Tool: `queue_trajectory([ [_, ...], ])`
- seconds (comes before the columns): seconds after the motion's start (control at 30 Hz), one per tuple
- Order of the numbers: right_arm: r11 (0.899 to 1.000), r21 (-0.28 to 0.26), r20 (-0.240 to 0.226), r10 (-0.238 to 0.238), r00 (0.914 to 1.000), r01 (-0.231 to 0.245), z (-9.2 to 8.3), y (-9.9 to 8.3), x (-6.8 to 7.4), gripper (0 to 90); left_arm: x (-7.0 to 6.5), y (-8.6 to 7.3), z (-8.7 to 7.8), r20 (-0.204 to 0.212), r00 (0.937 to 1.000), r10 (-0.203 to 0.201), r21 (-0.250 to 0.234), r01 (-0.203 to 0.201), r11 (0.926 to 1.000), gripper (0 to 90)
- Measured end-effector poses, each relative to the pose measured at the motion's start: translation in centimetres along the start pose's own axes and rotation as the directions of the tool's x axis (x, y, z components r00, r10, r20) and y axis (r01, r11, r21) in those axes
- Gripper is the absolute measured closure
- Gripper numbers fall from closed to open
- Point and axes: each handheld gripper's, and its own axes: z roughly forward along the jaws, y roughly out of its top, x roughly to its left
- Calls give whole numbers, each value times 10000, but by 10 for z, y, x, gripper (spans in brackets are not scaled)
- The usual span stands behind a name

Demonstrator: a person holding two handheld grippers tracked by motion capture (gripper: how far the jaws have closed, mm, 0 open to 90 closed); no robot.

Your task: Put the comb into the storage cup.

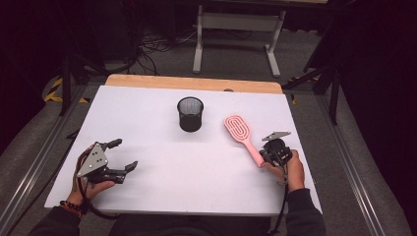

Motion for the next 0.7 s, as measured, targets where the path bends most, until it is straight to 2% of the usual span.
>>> queue_trajectory([
  [0.4,9990,-23,94,-447,9990,447,-4,-5,10,892,1,0,-1,-45,10000,-52,-36,52,10000,105],
  [0.7,9978,-15,-79,-660,9978,660,-8,-9,14,879,1,0,-2,-39,10000,-45,-87,45,10000,104],
])
